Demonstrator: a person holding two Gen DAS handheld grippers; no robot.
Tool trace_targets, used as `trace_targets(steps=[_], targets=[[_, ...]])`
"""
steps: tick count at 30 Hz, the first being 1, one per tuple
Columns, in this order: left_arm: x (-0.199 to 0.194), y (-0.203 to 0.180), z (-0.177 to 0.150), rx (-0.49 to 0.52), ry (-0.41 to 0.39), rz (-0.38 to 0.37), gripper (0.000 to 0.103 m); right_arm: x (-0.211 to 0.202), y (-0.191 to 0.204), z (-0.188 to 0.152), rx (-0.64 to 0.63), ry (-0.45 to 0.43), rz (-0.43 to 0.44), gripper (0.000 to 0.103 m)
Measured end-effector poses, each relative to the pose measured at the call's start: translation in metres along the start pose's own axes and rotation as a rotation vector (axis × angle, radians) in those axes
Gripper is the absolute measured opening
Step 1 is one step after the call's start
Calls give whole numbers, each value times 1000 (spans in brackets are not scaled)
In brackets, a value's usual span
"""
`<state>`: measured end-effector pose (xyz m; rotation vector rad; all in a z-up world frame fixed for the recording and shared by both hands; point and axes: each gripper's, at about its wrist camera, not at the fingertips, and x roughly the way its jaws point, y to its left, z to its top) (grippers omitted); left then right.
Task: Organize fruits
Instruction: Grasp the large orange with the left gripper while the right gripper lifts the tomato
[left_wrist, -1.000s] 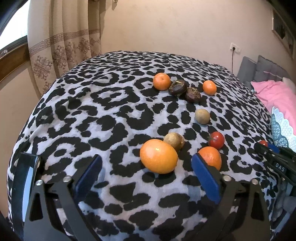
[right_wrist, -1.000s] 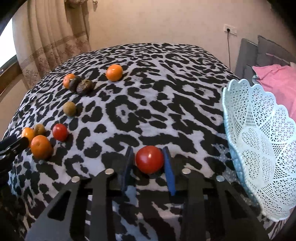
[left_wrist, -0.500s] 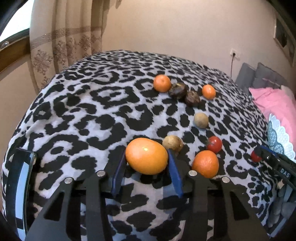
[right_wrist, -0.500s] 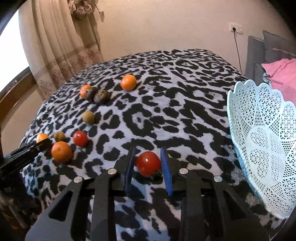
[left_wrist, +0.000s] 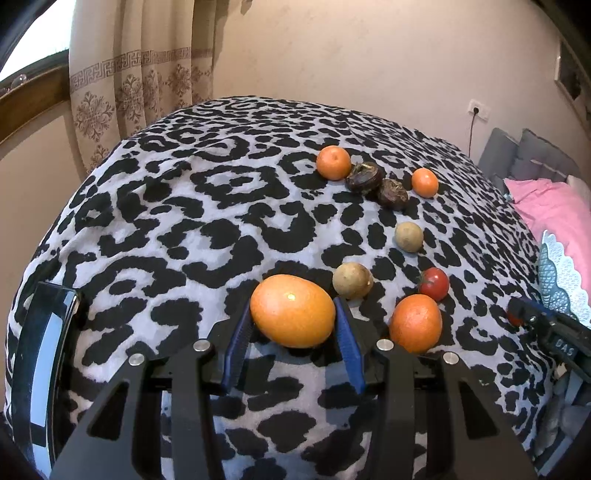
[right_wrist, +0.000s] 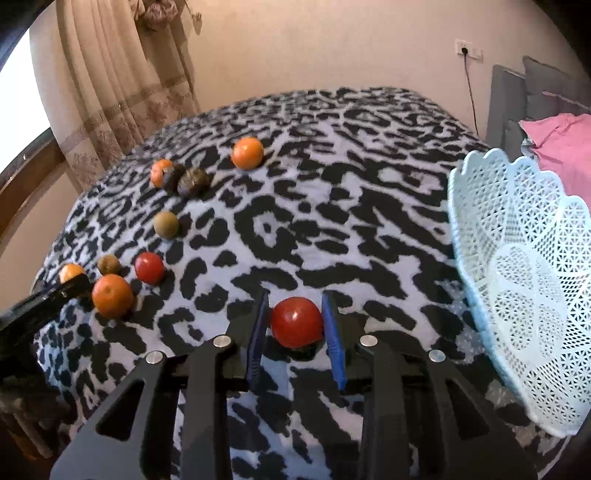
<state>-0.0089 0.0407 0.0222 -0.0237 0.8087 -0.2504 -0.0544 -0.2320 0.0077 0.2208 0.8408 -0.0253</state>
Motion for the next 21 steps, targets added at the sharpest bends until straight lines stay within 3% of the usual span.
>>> trace_targets(steps=[9,21], targets=[[-5,-2,1,-4,-10,-10,45,-1,2,-3,-13,0,7,29],[-27,-22,5,26,-48,-30,45,-61,-16,2,33,-139,32,29]])
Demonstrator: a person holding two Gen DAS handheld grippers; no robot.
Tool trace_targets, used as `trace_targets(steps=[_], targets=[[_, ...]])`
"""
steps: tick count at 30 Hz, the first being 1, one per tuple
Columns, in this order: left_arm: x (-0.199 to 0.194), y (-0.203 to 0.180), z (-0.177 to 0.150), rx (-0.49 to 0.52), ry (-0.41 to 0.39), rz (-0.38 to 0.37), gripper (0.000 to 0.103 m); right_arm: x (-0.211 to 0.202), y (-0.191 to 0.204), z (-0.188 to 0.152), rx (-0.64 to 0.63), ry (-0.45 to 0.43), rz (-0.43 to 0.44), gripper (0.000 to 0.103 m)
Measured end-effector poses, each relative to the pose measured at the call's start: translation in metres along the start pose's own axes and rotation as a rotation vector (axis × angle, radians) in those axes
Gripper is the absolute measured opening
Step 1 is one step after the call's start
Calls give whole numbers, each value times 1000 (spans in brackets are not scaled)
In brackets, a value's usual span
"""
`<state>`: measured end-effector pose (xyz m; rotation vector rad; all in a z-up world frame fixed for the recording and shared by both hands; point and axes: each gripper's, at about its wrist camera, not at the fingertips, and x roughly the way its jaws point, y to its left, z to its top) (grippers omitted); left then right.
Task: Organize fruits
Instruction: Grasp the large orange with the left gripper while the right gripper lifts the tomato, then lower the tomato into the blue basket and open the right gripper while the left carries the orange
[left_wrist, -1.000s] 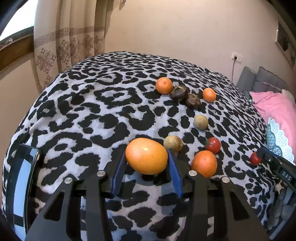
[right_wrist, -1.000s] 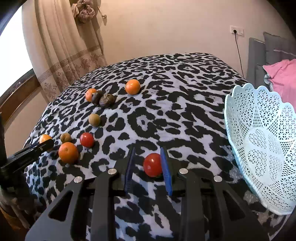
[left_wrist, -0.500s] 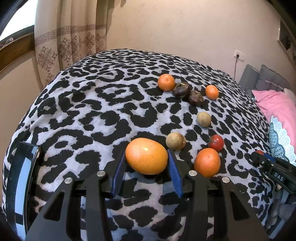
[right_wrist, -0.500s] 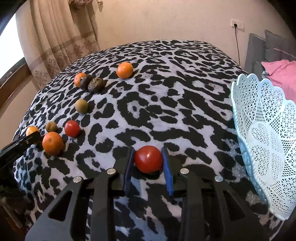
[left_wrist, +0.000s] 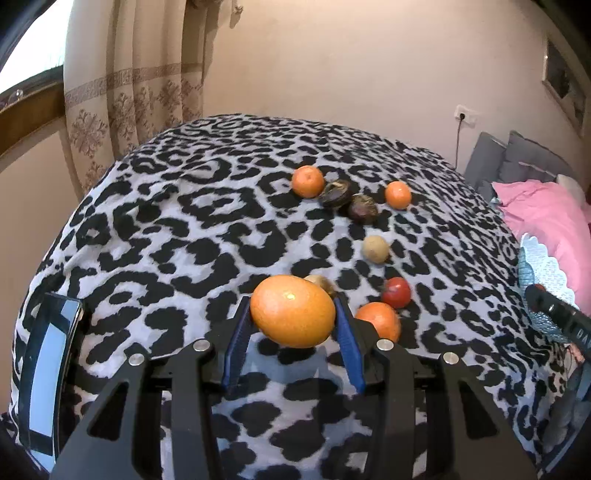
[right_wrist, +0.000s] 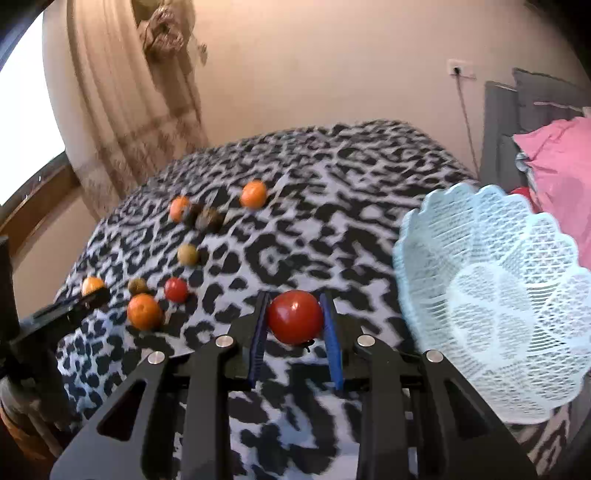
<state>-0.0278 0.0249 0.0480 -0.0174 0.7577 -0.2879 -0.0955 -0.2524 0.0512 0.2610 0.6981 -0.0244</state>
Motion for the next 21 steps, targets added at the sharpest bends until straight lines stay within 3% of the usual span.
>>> trace_targets(steps=[9,15,21], targets=[[-8,-24,3,40,-9,-12,45,-33,-53,6,73,-73,-91,29],[-13,-46,6,76,-19,-29,45,-37,-91,-2,98,-40,-162,29],[-14,-71,9,117,-20,-57,45,-31,-118,-14,151,1,-180,30]])
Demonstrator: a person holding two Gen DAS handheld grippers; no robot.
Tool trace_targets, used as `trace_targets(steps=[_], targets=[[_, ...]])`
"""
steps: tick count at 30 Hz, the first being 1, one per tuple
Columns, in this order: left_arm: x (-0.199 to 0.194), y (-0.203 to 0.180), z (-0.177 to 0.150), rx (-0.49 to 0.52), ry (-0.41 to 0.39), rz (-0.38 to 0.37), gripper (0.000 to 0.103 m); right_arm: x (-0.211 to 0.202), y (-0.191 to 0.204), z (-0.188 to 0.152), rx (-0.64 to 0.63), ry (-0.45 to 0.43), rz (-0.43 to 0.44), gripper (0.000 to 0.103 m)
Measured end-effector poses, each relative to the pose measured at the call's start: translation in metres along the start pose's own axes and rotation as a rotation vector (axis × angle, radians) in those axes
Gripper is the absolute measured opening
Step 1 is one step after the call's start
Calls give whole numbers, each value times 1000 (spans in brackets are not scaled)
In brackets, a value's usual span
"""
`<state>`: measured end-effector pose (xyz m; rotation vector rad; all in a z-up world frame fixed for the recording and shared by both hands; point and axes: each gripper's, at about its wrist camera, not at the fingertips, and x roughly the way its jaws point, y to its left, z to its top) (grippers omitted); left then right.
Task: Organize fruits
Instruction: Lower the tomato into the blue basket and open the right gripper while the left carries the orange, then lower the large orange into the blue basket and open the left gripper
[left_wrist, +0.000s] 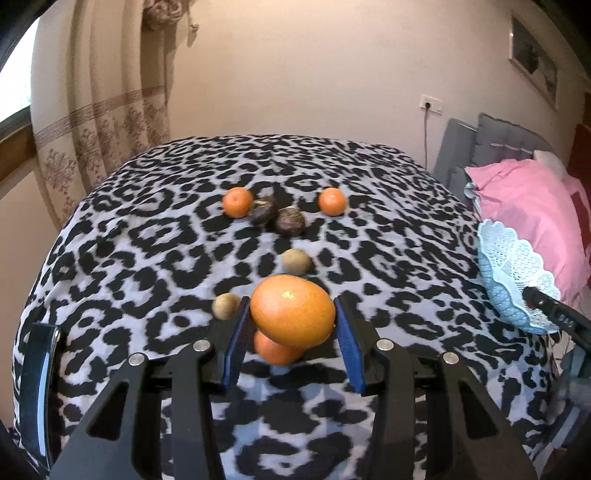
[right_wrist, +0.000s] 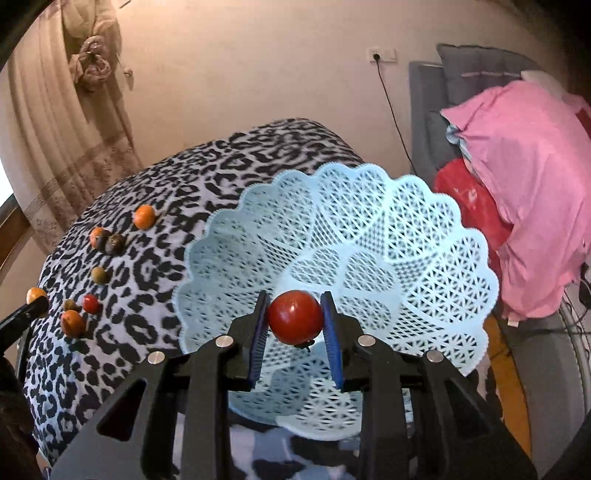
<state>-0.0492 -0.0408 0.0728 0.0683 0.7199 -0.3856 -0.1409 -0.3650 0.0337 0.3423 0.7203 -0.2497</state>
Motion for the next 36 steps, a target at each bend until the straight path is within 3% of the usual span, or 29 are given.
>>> trace_targets(steps=[1,2,4,15,21,23,26,30,36], targets=[[0,-5,1,9,0,-5,45,1,-3,-1,7,3,1,33],[0,-10,2,19,-1,-10,45,2,-6,-1,15,4,0,44],[1,-20,3,37,-2,-21,45,2,-11,-2,34,-5,2,50],[6,-85,16,131,-9,-127,45,-12,-32,3,111,-76,8,54],[13,-136,23,209,-12,-216,45,-39,-46,11,161,-179,-7,56],[16,-156,24,231,-3,-263,45,-47,-48,13,163,-214,-21,65],[18,-179,24,265,3,-309,45,-59,-51,14,169,-257,-28,67],[23,-212,18,317,18,-366,45,-65,-53,15,175,-271,-25,67],[34,-231,11,349,52,-397,46,-68,-54,15,179,-282,-25,68]])
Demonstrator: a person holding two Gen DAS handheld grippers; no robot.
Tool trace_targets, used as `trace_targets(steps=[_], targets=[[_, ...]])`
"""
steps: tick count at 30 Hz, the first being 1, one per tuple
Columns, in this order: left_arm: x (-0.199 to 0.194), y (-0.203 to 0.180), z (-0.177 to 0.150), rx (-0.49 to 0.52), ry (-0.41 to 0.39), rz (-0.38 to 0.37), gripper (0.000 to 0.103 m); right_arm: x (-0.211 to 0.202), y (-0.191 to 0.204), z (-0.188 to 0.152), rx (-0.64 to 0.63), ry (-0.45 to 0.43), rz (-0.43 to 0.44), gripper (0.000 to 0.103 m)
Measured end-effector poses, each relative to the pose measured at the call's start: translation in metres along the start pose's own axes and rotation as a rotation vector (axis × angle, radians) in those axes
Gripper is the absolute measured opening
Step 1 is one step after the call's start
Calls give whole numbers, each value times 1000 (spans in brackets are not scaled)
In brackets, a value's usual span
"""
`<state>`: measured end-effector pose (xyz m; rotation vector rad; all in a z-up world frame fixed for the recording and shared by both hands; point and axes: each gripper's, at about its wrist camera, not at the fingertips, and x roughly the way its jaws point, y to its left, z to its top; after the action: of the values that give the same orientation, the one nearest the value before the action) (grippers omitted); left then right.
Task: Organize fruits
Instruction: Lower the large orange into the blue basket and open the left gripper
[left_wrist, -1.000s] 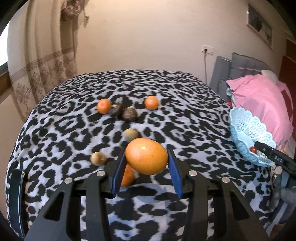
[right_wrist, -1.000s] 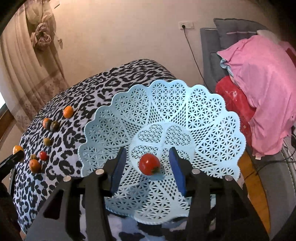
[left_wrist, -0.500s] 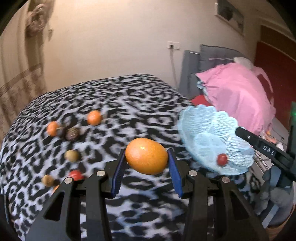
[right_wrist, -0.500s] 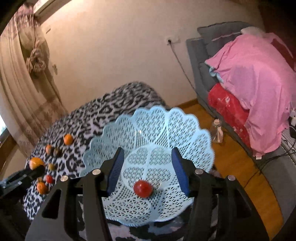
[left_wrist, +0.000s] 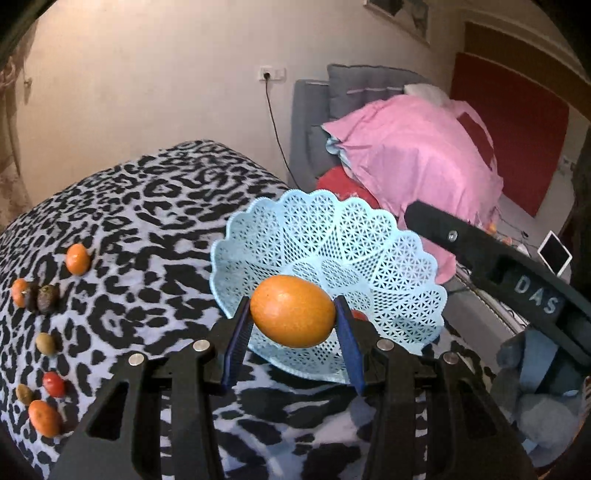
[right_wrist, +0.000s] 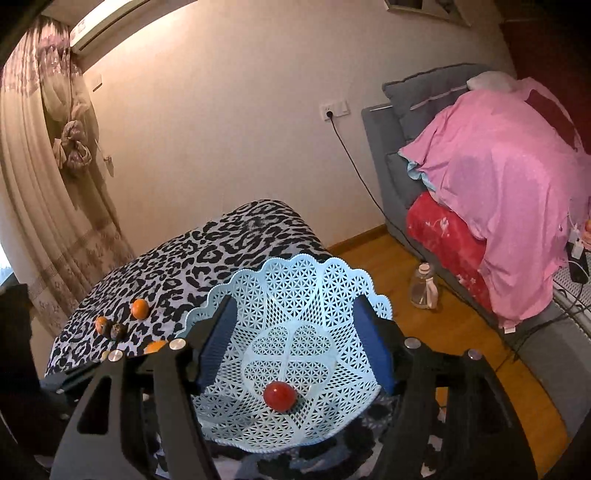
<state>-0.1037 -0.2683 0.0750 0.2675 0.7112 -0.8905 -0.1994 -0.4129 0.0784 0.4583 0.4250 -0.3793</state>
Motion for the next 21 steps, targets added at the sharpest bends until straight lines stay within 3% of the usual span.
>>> trace_targets(steps=[1,3,4,10,15,17,21], targets=[[2,1,0,-3,2,-5,48,0,1,0,0,0,0,70],[2,2,0,-15,0,-17,66,0,1,0,-2,-1,-1,72],[1,3,0,-20,-7,-16,69,0,1,0,-3,-1,-2,72],[-5,14,-2,-38,-18,7,70,0,1,-1,0,-8,-2,76],[-6,23,-6,-60,-22,29,78,-2,3,-2,-5,-31,-2,80],[-8,26,-7,-64,-29,37,82,-5,3,-2,-2,-46,1,87],[-15,30,-9,-61,-59,68,87,-12,3,0,5,-93,-3,88]])
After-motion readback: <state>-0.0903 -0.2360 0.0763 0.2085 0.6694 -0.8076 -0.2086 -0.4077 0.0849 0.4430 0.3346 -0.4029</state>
